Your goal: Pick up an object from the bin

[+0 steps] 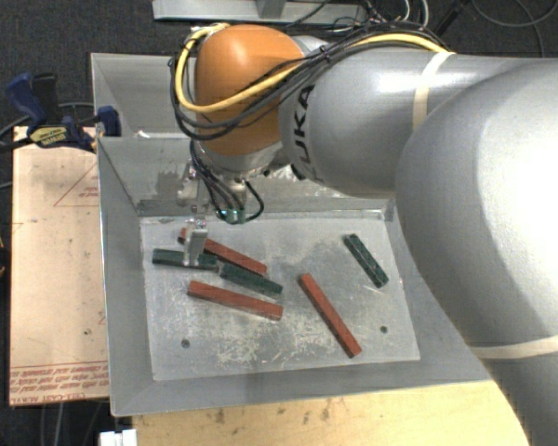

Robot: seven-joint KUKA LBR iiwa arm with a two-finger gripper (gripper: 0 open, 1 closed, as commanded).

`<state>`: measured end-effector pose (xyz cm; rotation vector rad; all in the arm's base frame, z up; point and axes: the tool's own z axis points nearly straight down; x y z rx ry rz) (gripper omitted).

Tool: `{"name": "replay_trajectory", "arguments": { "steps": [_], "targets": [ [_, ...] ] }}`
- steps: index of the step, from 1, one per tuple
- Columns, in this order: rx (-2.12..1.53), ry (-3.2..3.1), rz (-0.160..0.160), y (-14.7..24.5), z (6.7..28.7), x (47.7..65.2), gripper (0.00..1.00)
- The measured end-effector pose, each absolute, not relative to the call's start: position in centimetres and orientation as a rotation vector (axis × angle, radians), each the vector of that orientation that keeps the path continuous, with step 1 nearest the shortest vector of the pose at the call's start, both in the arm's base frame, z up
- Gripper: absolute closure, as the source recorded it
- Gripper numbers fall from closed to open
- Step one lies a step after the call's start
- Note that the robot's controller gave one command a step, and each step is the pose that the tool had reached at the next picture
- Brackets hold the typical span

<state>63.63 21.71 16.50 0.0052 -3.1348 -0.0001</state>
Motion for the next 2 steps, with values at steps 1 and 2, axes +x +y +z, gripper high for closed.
{"name": "replay_trajectory", "arguments": {
  "steps": [1,2],
  "targets": [
    [0.001,-3.142,-0.002,21.6,17.0,63.8,0.0],
    [-0.053,-3.165,-0.021,20.5,8.2,62.8,1.0]
  ]
}}
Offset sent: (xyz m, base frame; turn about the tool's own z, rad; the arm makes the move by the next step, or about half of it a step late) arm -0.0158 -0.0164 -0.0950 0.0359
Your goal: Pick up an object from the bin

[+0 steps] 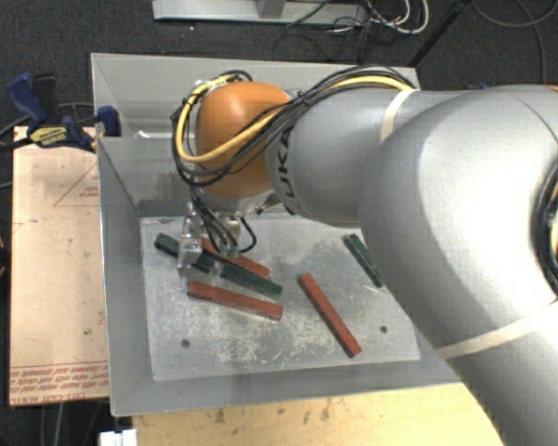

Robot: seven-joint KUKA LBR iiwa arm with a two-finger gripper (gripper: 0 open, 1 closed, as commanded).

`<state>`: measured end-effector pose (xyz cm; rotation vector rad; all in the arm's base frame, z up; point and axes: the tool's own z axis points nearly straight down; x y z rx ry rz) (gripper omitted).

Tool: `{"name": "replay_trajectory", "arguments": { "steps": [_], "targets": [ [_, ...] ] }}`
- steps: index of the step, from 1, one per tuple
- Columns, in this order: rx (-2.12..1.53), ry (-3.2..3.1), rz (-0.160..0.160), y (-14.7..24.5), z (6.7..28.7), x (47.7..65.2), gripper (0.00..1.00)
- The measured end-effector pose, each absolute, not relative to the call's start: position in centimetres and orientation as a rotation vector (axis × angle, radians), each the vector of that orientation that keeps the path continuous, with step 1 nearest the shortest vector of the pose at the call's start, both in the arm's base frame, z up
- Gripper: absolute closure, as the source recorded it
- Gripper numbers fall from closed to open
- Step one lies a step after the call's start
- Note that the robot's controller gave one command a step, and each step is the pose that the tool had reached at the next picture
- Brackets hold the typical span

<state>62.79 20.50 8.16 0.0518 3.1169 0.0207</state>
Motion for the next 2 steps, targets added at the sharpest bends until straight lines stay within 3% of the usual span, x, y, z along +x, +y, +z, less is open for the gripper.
{"name": "replay_trajectory", "arguments": {
  "steps": [1,2],
  "targets": [
    [0.049,3.126,0.018,20.56,8.15,62.61,0.0],
    [0.054,3.111,0.021,20.4,8.22,62.93,1.0]
  ]
}}
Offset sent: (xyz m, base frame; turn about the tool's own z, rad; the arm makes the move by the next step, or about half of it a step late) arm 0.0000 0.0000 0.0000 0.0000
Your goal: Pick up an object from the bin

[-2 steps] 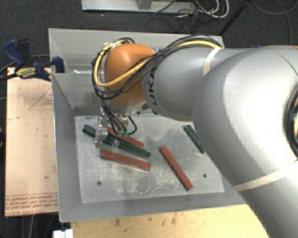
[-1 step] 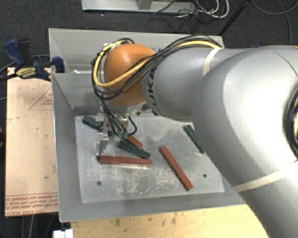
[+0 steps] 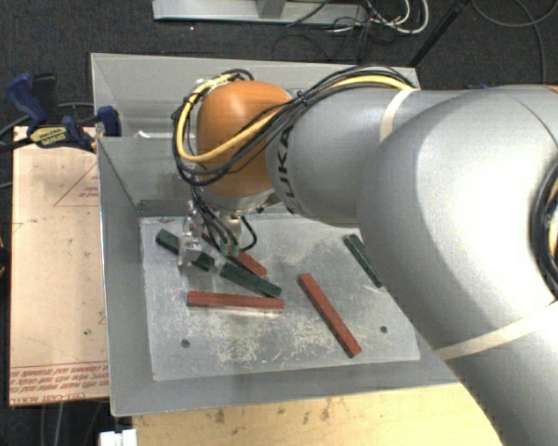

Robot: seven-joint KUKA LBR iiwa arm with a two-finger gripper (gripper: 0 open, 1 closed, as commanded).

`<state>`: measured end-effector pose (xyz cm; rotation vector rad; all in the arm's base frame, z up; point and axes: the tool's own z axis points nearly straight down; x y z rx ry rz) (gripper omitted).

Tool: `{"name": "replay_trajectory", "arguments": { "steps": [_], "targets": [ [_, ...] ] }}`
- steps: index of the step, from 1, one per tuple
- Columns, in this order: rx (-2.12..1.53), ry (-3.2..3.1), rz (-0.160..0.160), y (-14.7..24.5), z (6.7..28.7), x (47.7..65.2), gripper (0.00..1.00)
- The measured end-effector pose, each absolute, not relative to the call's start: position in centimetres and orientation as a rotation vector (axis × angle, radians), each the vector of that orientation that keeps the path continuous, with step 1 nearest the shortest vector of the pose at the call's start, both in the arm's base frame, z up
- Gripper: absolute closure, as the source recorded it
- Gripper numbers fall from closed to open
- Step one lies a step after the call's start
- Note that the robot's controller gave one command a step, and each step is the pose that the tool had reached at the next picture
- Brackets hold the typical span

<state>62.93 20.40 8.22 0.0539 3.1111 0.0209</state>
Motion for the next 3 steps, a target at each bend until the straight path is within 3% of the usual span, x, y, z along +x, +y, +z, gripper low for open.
{"name": "replay_trajectory", "arguments": {
  "steps": [1,2,3],
  "targets": [
    [0.054,3.111,0.021,20.4,8.2,62.9,1.0],
    [0.048,3.14,0.003,20.0,11.8,62.2,1.0],
    [0.086,3.137,0.003,19.8,12.9,64.1,0.0]
  ]
}}
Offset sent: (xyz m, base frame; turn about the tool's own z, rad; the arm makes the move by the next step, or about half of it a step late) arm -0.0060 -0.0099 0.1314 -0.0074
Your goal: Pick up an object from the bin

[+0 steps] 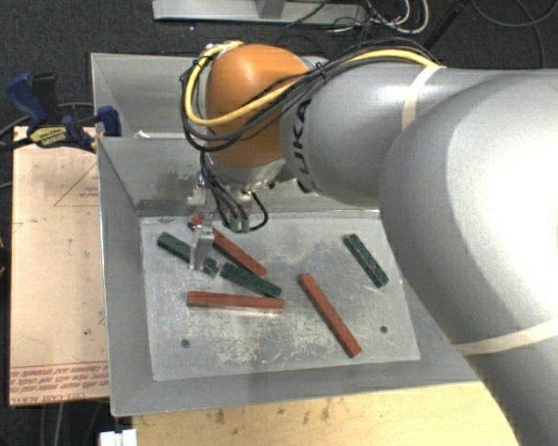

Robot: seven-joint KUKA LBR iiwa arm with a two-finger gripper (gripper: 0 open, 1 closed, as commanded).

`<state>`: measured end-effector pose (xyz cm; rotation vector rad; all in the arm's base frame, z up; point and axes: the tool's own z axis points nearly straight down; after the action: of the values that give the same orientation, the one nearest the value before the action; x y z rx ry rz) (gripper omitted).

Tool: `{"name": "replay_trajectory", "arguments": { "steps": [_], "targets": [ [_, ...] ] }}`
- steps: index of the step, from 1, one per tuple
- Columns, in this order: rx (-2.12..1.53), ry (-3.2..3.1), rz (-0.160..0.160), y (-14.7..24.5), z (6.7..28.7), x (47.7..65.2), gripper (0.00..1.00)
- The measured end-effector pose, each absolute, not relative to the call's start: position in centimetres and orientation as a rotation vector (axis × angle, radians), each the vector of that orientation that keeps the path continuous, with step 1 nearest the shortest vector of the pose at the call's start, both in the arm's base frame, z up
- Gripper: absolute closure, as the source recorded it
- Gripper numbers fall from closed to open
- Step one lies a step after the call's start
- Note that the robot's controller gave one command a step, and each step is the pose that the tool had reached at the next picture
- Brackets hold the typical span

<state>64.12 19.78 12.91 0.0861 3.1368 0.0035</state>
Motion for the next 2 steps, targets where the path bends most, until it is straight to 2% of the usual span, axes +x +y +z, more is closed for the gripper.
{"name": "replay_trajectory", "arguments": {
  "steps": [1,2],
  "targets": [
    [0.09,3.138,0.003,19.7,12.7,64.2,0.0],
    [-0.09,3.128,0.01,20.6,7.7,64.3,1.0]
  ]
}}
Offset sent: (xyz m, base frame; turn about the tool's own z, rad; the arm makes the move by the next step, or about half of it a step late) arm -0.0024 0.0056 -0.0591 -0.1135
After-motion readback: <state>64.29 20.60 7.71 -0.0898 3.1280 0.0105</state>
